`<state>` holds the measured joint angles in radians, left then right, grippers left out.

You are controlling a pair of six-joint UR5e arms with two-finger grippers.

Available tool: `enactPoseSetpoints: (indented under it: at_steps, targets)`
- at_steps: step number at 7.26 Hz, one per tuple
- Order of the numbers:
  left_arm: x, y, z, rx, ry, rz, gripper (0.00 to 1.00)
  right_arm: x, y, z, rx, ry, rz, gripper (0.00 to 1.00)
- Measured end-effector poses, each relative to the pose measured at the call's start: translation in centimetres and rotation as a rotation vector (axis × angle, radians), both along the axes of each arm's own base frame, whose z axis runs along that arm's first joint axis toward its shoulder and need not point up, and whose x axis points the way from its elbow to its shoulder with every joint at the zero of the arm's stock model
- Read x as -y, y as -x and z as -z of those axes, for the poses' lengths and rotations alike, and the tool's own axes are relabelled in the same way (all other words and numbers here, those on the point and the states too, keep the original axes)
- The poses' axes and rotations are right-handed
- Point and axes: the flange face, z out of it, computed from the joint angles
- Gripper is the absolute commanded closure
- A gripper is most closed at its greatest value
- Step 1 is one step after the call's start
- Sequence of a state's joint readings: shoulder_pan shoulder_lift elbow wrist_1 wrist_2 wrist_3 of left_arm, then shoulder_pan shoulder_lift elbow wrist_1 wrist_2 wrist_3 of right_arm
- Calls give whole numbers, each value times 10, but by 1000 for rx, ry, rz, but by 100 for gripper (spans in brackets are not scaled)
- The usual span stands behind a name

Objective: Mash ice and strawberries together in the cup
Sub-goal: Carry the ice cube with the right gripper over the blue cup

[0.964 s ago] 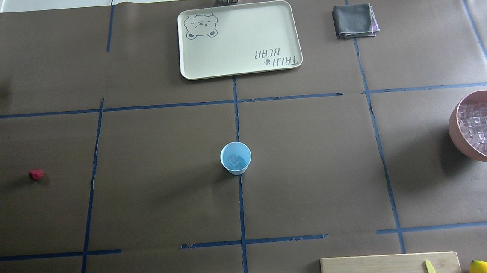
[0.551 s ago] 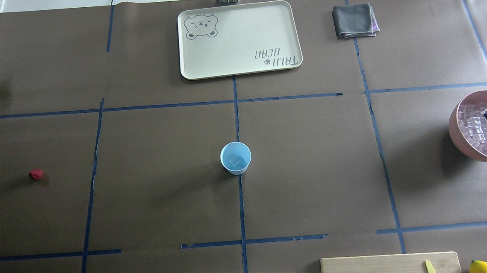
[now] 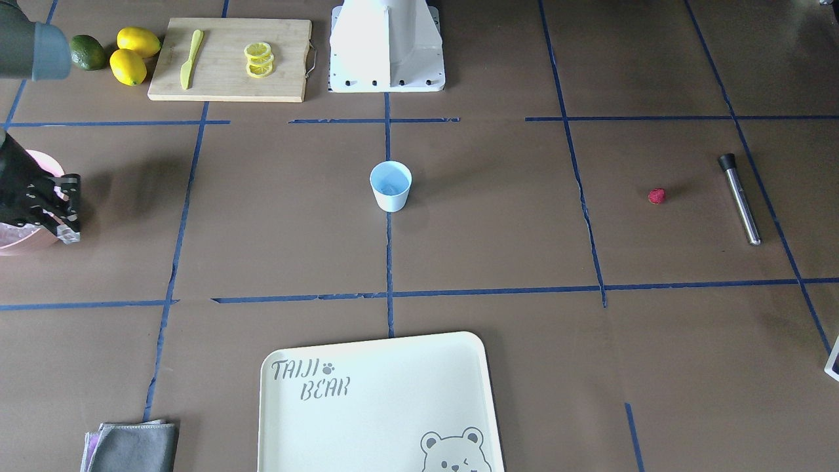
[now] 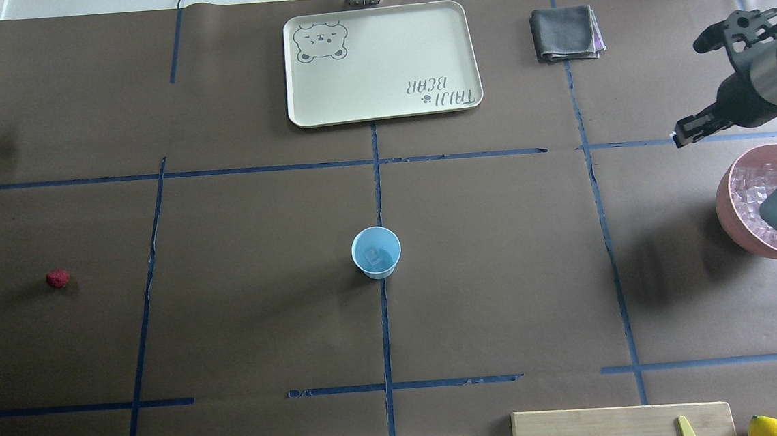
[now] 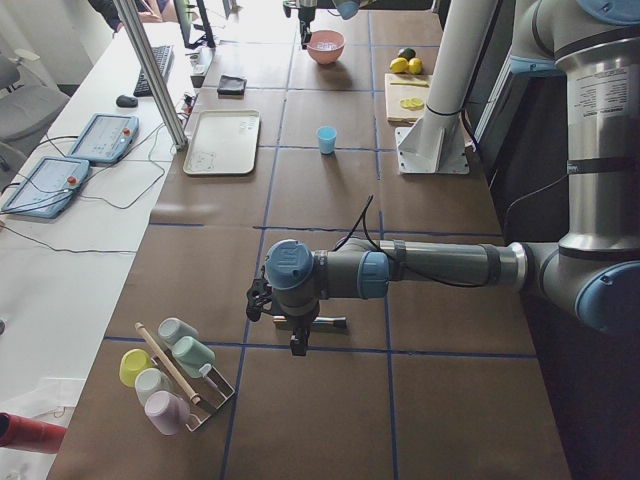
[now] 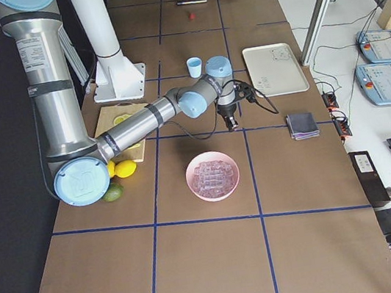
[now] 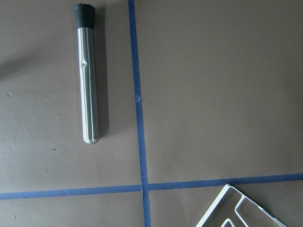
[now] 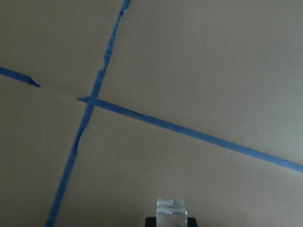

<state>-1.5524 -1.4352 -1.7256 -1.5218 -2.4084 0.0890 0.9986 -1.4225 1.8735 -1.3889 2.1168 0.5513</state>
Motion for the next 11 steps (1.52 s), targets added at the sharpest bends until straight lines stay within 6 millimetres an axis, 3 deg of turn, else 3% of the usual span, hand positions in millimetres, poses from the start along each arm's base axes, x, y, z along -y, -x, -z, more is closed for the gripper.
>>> enactPoseSetpoints:
  at_steps: [3,5,6,8,9,11]
  targets:
    - [4,0,3,0,-8,0,0,-8,136,126,27,78,-61,96]
    - [4,0,4,0,-10,0,0,-37,199,205,70,140,-103,96]
    - [4,0,4,0,-10,0,0,-52,222,233,81,160,-125,96]
    - [4,0,3,0,-8,0,0,-77,275,278,79,194,-171,96]
    - [4,0,3,0,-7,0,0,-86,299,291,72,204,-187,96]
    - [4,0,3,0,-7,0,0,-101,326,299,59,207,-196,96]
